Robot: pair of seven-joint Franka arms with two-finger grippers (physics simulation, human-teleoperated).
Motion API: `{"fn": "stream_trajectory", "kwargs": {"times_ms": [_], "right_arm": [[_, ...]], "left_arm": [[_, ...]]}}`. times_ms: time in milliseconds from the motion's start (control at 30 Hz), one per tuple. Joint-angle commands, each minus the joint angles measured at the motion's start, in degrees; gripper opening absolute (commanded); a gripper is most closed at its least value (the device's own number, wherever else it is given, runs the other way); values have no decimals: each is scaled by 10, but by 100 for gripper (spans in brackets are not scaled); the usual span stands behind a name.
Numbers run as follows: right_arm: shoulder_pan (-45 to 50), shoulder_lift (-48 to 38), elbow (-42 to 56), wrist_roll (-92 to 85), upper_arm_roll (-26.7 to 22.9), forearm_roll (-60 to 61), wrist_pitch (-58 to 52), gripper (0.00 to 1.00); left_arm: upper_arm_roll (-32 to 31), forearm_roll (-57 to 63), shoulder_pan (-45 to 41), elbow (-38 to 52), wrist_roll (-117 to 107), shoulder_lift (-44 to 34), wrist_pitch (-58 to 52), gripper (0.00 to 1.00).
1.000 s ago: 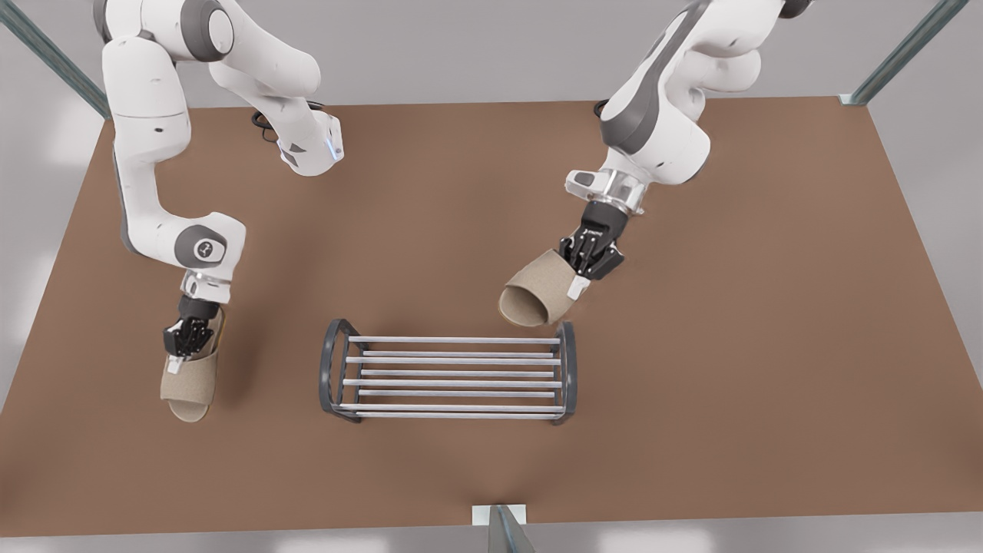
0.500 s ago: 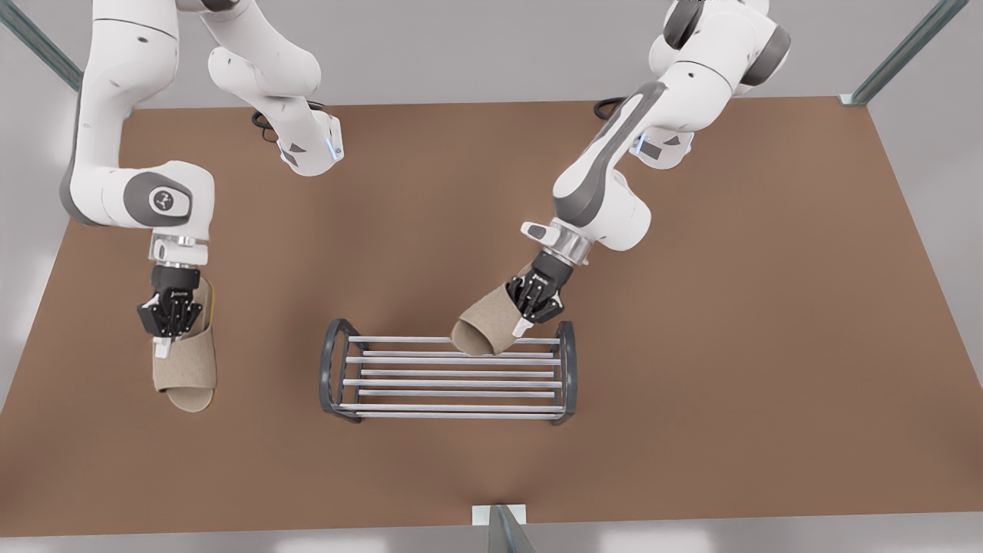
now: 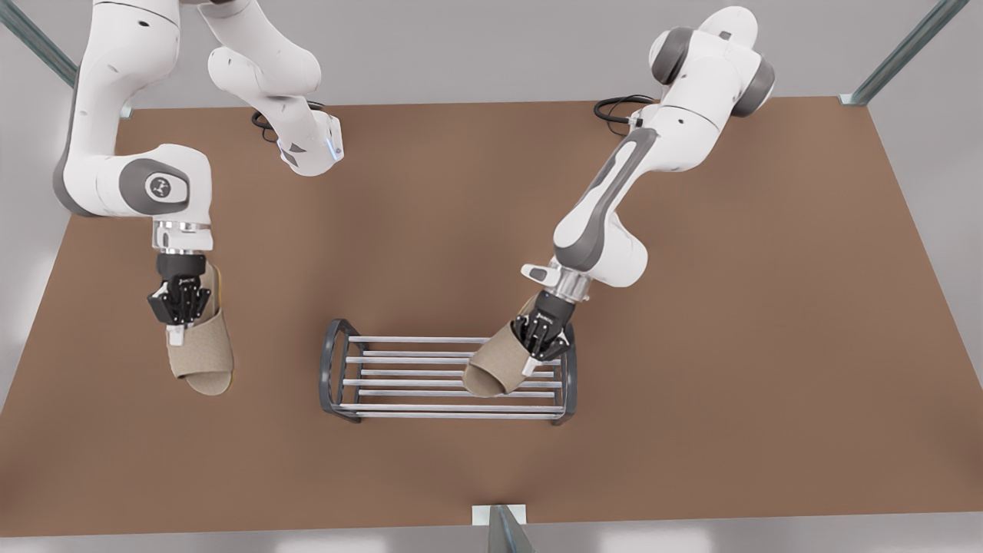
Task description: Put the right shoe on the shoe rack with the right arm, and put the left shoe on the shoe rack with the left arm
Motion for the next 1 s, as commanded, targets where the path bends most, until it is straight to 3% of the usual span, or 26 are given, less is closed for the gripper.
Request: {"fn": "stream_trajectory", "kwargs": {"times_ms": [0,100,133,167,533,633,700,967], "right_arm": [[25,-12,2,0,2,0,2,21],[53,-27,16,0,2,42,20,21],[68,-23,29,-3,0,42,20,21],[79,-18,37,-3,1,46,20,21],[173,55,78,-6,-1,189,-5,21],[206,88,128,-5,-3,205,-5,21],[251,116,149,-5,-39,233,-5,21],[263,180,221,-6,-46,261,-1,21]], "left_arm": [[0,-7,-1,9,6,8,-11,21],[0,-7,0,51,15,33,-11,21],[0,-8,0,54,15,34,-11,54],[0,-11,0,55,15,36,-12,98],[1,-11,1,81,48,63,-7,100],[11,-11,1,78,47,40,73,100],[16,-9,1,69,47,33,90,100],[50,-7,-4,54,77,22,159,100]]}}
